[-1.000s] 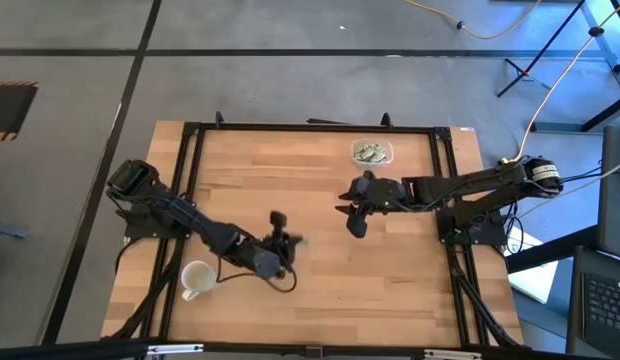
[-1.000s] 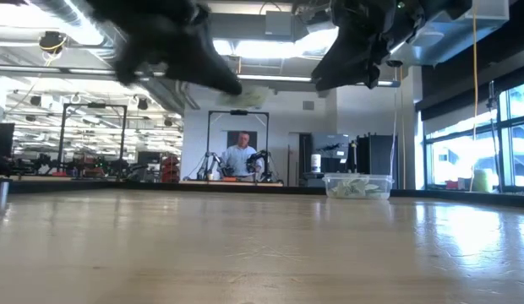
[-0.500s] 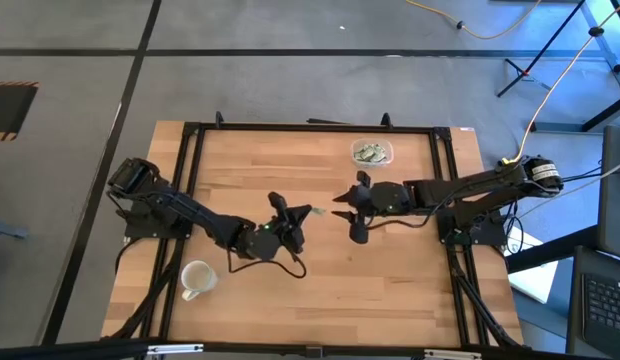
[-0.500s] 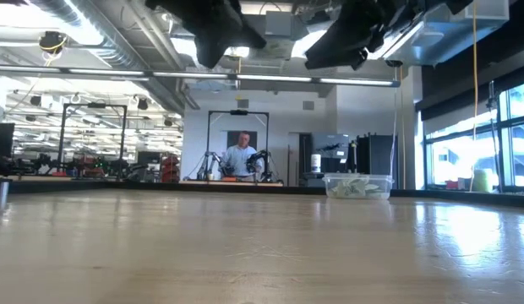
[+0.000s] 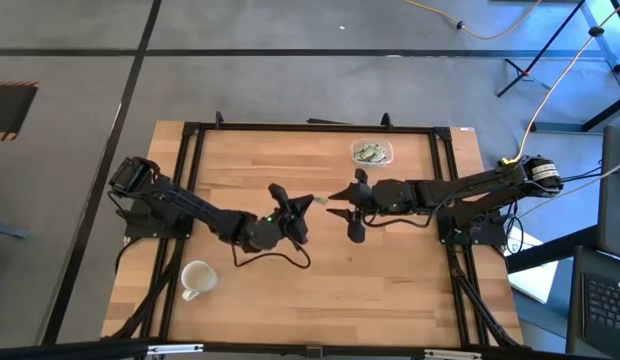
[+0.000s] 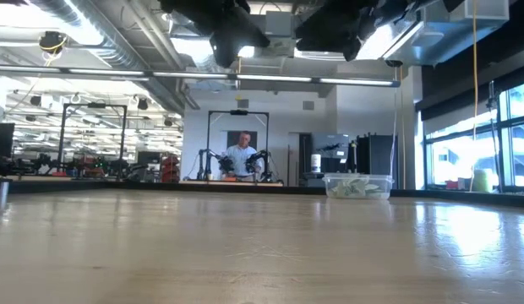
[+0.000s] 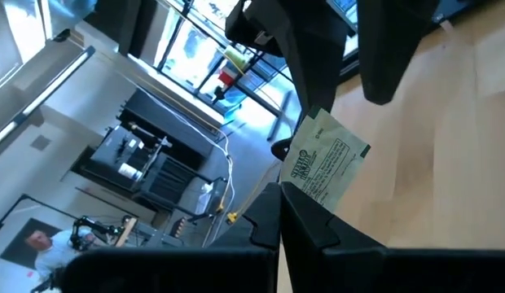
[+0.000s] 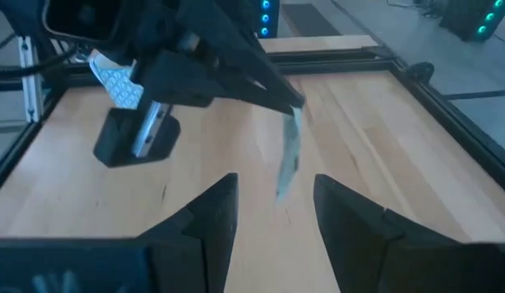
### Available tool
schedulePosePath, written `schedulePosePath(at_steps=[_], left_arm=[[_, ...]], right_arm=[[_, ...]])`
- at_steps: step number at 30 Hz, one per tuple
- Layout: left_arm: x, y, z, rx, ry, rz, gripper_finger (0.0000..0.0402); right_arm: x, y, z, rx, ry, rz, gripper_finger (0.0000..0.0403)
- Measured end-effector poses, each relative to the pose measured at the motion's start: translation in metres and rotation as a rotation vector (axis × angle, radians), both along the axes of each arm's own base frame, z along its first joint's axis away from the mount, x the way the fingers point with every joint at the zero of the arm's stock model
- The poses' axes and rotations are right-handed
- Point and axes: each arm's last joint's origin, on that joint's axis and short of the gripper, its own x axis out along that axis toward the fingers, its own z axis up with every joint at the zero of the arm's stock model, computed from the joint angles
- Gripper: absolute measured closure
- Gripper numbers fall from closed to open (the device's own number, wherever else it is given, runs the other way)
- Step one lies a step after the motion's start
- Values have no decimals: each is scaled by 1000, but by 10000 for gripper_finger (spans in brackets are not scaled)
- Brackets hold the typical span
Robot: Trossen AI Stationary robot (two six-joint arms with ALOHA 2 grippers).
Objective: Pick and place Stevia / Truvia into bins
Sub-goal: Put the green stevia packet into the transparent container
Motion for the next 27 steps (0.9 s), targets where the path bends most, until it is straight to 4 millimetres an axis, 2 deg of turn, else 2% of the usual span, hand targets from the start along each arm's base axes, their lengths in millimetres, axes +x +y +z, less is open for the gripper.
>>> schedulePosePath(at_steps=[5, 11, 16, 20, 27], left_arm=[[1, 1, 4, 7, -24, -3, 399], [3, 0, 12, 5, -77, -51, 399], [3, -1, 14, 16, -88, -63, 399], [3, -1, 14, 17, -86, -62, 399], [3, -1, 14, 17, -86, -69, 399]], right_arm=[[1, 0, 3, 7, -31, -2, 237], [2, -2, 4, 141, -65, -57, 237], [2, -2, 4, 150, -66, -62, 246], [2, -2, 4, 151, -66, -61, 279], [2, -2, 4, 146, -66, -59, 359]])
